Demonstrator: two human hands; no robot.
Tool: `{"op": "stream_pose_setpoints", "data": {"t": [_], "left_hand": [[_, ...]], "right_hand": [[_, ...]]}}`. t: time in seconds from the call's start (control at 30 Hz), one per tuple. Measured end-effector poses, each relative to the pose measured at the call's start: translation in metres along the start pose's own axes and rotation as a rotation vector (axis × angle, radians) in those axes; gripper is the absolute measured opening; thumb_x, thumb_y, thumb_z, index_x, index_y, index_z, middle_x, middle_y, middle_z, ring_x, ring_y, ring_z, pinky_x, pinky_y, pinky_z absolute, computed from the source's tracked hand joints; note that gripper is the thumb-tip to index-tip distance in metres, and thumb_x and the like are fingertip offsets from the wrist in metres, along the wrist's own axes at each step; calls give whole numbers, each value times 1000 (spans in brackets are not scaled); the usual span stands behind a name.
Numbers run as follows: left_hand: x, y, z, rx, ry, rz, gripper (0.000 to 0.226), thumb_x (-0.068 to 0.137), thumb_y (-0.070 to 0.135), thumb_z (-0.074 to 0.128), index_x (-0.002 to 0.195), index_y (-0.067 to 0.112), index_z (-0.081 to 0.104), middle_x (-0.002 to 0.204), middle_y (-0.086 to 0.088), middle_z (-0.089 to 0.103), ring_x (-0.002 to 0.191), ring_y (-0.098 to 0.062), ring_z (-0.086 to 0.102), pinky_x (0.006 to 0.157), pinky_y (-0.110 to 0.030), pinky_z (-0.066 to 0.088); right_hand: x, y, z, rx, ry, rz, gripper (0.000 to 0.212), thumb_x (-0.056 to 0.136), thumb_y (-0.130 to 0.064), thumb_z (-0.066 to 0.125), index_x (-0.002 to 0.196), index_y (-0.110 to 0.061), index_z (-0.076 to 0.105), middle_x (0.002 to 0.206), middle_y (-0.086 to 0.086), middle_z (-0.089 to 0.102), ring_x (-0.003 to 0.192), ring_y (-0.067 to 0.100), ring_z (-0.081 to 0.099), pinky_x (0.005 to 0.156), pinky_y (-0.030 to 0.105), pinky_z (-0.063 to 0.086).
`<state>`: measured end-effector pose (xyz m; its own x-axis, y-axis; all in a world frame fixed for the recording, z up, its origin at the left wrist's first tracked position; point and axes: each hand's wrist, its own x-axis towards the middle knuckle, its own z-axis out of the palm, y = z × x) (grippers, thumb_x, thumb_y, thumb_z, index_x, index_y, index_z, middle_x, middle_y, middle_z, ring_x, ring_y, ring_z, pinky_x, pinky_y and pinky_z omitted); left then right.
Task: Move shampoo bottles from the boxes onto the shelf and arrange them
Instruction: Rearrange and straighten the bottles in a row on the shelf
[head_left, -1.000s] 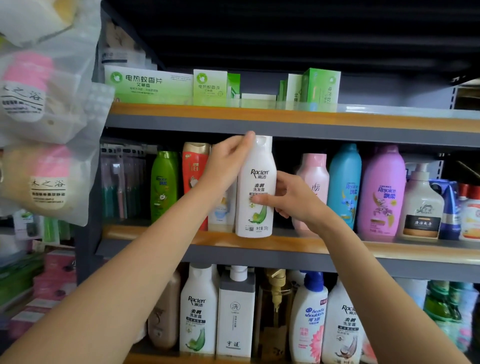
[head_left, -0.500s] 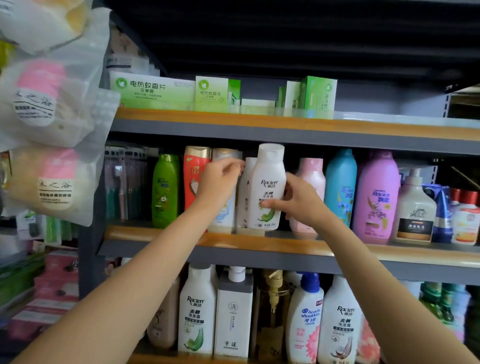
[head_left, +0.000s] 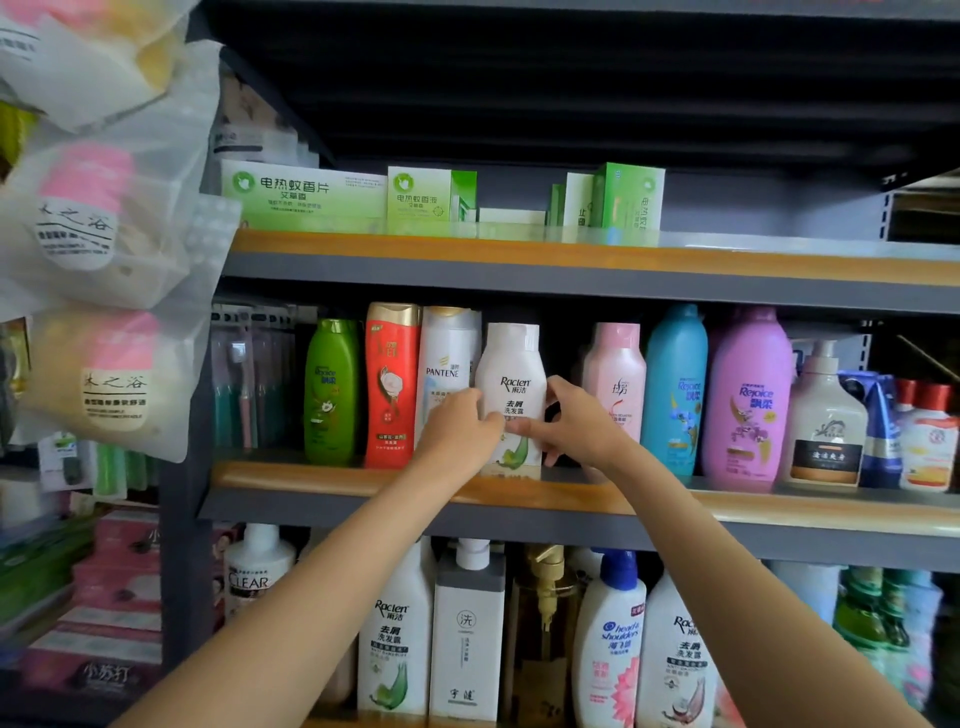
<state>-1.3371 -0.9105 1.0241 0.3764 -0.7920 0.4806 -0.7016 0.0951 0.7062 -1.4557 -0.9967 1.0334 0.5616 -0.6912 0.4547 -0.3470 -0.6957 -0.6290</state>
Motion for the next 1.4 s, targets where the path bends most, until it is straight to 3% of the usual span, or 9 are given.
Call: {"op": "stream_pose_setpoints", "data": {"t": [0.17, 0.4, 0.53, 0.7, 0.83, 0.97, 1.1, 1.23, 1.4], "left_hand": [[-6, 7, 10, -194, -79, -149, 31, 90, 24, 54, 116, 7, 50, 111, -6, 58, 99, -20, 56, 81, -31, 47], [-3, 18, 20, -365, -79, -256, 48, 87, 17, 58, 127, 2, 35, 108, -3, 48, 95, -14, 45, 62, -22, 37], [0, 18, 20, -387, -76, -258, 38, 86, 16, 58, 118, 5, 41, 89, 3, 47, 92, -14, 45, 65, -24, 36], [-2, 15, 22, -370, -104, -213, 34, 82, 17, 61, 112, 8, 47, 95, -1, 57, 83, -9, 53, 61, -22, 41], [-4, 10, 17, -334, -99, -188, 34, 80, 19, 60, 111, 11, 48, 102, -3, 59, 92, -14, 55, 67, -25, 43], [-14, -2, 6, -1, 81, 9, 21, 89, 21, 53, 108, 13, 58, 101, 7, 57, 97, -15, 59, 82, -28, 47], [-14, -5, -1, -56, 72, 26, 3, 91, 19, 52, 90, 19, 55, 99, 3, 55, 93, -15, 53, 67, -19, 40], [-10, 10, 5, -242, -67, -52, 20, 91, 22, 50, 108, 12, 51, 98, 1, 56, 92, -13, 54, 75, -27, 47], [2, 14, 16, -453, -79, -274, 24, 85, 25, 58, 105, 13, 53, 107, -9, 59, 103, -23, 55, 87, -32, 44]], "right_hand": [[0, 0, -6, -9, -20, 28, 31, 83, -22, 68, 100, -10, 45, 84, -7, 54, 56, 10, 59, 42, 14, 49], [0, 1, -9, -78, -32, 74, 33, 85, -23, 66, 106, -9, 45, 98, -2, 55, 54, 12, 63, 57, 27, 56], [-3, 1, -8, -84, -49, 95, 33, 86, -24, 65, 104, -10, 42, 101, -2, 54, 39, 4, 59, 46, 15, 50], [-2, -1, -2, -118, -27, 115, 25, 89, -12, 58, 107, -7, 42, 116, 11, 59, 54, 17, 62, 67, 36, 58], [-2, -8, 4, -121, -3, 124, 21, 91, -8, 52, 105, -11, 35, 119, 10, 54, 52, 17, 59, 45, 16, 50], [1, -4, 8, 21, 29, 129, 55, 86, -20, 65, 127, -11, 29, 116, 7, 56, 61, 15, 60, 43, 18, 51], [6, -4, 18, 104, 58, 217, 81, 79, -25, 72, 140, -10, 20, 113, 11, 57, 92, 27, 63, 53, 27, 53], [11, -2, 25, 98, 20, 264, 44, 82, -20, 64, 116, -9, 38, 83, 8, 52, 61, 18, 50, 44, 24, 40], [15, 5, 23, 96, -29, 251, 52, 77, -20, 71, 117, -6, 41, 88, 9, 54, 58, 13, 50, 40, 20, 38]]}}
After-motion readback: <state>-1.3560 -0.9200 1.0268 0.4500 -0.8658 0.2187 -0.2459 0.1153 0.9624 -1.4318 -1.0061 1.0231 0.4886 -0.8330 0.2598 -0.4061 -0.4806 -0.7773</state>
